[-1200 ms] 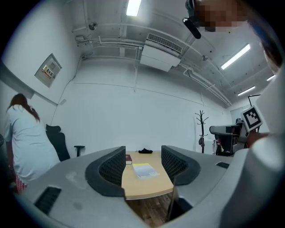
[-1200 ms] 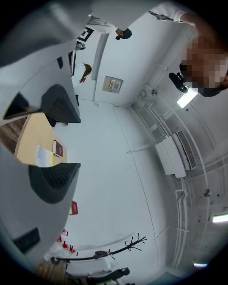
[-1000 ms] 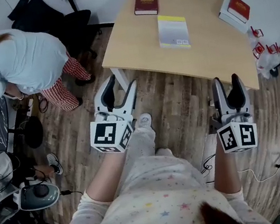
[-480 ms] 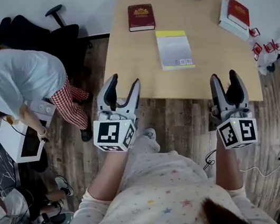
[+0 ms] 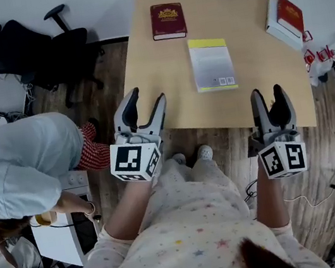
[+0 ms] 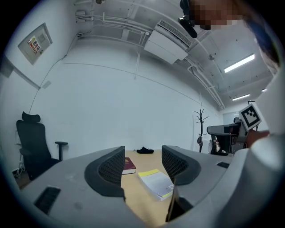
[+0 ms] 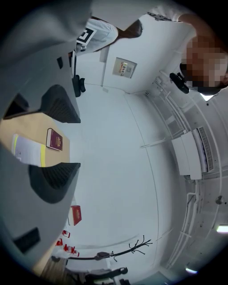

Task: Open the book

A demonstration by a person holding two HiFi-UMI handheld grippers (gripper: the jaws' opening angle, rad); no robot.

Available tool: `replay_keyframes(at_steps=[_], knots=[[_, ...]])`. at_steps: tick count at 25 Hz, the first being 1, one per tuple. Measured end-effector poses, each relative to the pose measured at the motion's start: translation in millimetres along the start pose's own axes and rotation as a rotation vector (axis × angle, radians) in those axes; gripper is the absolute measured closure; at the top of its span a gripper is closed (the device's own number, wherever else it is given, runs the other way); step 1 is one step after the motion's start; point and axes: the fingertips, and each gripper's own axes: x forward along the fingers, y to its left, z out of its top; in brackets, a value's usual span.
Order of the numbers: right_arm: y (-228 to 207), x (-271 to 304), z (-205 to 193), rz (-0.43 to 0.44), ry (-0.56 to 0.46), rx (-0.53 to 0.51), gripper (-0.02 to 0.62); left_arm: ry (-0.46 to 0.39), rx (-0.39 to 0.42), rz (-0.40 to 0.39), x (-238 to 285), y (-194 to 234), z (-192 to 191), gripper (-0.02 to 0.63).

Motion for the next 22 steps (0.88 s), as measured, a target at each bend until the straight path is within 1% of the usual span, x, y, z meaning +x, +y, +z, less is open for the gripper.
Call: replay_keyframes(at_steps=[3,7,16,19,22], knots=[[-8.1,20.7,-4.5,0.018,0.017,0.0,0.336,0.017,-0.01,0.02,15.0,5.1,-6.1,0.37],[-23.5,55.4,-5.9,0.066,0.029,0.012,0.336,0.011,-0.008,0.068,39.9,10.8,-3.5,0.37],[-74.7,123.1,10.1,0.178,-0.006,0.013,0.339,-0.015,0.011,0.176,103.3,7.4,4.4,0.37],[-85.8,139.6,9.2,0.208,-0.002,0.025,0.341,-0.013,0.02,0.209,114.6,7.8,5.9,0.37],[-90.6,153.7,4.4,0.218,0.007,0.038,0.342,-0.001,0.02,0.228,122.3,13.0,2.6,0.37]])
